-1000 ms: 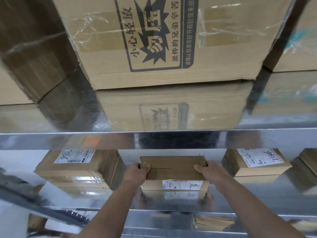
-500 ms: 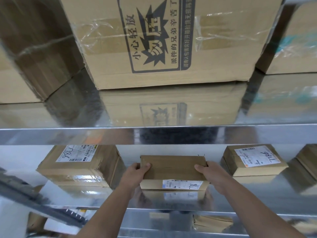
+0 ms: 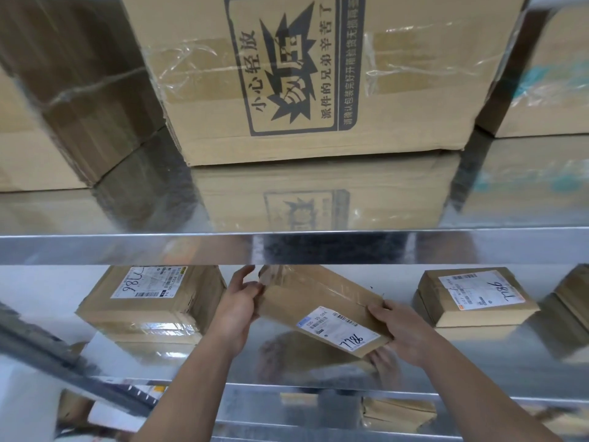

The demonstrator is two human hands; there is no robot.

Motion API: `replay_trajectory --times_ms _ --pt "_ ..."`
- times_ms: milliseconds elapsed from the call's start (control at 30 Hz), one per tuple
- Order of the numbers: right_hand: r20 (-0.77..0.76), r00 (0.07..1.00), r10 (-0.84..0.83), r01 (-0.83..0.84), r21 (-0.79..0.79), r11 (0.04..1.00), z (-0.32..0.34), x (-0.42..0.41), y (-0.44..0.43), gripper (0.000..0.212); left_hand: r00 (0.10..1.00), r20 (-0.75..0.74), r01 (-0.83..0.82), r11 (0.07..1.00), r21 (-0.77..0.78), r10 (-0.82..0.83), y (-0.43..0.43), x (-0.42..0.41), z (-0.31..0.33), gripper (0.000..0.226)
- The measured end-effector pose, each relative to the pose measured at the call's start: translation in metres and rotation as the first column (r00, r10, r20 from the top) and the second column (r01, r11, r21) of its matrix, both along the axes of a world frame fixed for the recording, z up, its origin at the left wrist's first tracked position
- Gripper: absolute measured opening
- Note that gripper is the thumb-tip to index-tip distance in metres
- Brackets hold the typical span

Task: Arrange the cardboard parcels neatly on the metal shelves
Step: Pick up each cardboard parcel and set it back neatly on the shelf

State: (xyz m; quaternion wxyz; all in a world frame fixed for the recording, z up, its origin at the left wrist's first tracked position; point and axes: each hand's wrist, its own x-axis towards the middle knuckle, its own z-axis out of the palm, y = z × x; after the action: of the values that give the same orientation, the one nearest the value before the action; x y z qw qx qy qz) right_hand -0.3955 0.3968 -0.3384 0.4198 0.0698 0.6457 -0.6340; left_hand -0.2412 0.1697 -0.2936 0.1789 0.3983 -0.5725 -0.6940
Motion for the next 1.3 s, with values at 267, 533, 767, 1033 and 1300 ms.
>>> replay_trajectory --times_ms 267,533,767,1033,1300 --pt "-0.173 0.975 0.142 -0.117 0.146 0.982 0.001 0.006 -0.005 0.045 0.983 -0.178 0.045 0.999 0.018 -0.041 0.012 -0.006 0.026 0.018" --pt "-0.192 0.972 0.139 -0.109 0.158 0.981 0.003 0.019 -0.019 0.04 0.968 -0.209 0.132 0.991 -0.036 -0.137 0.026 -0.011 0.04 0.016" --pt "-0.193 0.973 0.126 -0.096 0.155 0.983 0.009 0.023 -0.02 0.031 0.971 -0.159 0.177 0.984 -0.017 -0.177 0.037 -0.016 0.043 0.029" --pt "-0.204 0.969 0.141 -0.127 0.08 0.989 0.038 0.018 -0.018 0.035 0.952 -0.12 0.278 0.959 -0.049 -0.282 0.052 -0.028 0.054 0.055" --pt "-0.239 0.961 0.14 -0.16 -0.063 0.985 0.109 0.023 -0.01 0.016 0.957 -0.086 0.277 0.96 -0.032 -0.278 0.064 -0.04 0.054 0.028"
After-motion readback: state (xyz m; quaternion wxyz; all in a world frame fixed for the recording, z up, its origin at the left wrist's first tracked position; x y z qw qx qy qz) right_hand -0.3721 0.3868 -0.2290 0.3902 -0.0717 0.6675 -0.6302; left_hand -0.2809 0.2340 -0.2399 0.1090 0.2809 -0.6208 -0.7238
